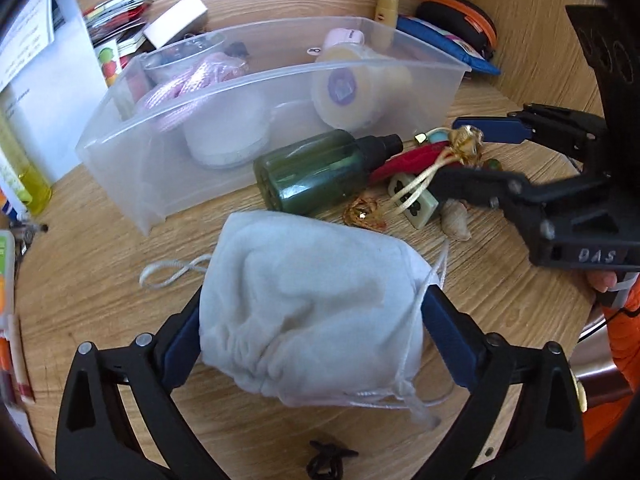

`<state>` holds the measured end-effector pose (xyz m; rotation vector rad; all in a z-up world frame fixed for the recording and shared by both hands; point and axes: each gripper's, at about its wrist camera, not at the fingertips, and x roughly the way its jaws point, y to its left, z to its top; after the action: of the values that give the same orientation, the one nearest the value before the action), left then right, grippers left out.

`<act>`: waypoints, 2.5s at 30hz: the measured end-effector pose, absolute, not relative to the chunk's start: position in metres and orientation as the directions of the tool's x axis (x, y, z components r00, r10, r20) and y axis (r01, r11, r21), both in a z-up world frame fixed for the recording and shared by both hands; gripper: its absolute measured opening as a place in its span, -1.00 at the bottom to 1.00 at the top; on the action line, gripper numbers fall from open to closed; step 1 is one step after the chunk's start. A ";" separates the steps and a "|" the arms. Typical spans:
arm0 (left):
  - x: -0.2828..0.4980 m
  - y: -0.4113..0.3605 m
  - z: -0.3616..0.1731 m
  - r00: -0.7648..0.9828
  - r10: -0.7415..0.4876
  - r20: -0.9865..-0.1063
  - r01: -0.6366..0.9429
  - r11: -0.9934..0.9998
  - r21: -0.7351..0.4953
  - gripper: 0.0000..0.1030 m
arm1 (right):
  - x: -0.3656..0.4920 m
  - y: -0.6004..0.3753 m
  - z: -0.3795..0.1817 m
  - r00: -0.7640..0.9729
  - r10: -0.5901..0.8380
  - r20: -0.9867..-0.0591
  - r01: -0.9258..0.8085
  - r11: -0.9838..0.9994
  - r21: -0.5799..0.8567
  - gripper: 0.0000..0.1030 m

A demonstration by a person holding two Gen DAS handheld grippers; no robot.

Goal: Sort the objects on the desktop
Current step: 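Grasp the white drawstring pouch with the left tool while the right grasps the red-gold ornament, then carry the white pouch and red-gold ornament over the clear box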

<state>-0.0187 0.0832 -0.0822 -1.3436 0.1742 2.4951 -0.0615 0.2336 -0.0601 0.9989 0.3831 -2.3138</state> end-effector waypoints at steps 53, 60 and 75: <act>-0.022 0.034 0.010 -0.810 0.022 -0.586 -0.032 -0.999 0.007 0.55 | -0.072 0.267 0.012 -0.617 -0.549 -0.564 0.579 -0.802 0.147 -0.46; -0.042 0.023 0.028 -0.837 -0.010 -0.547 0.015 -1.000 -0.005 0.55 | -0.091 0.257 0.032 -0.638 -0.553 -0.536 0.579 -0.803 0.141 -0.46; -0.100 0.017 0.038 -0.836 0.013 -0.548 0.011 -0.999 -0.041 0.55 | -0.145 0.222 0.047 -0.632 -0.556 -0.540 0.571 -0.805 0.161 -0.46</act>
<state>-0.0996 0.0171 0.0383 -0.8981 -0.0671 3.0086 -0.1448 0.2225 0.0475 0.7776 0.0335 -2.3834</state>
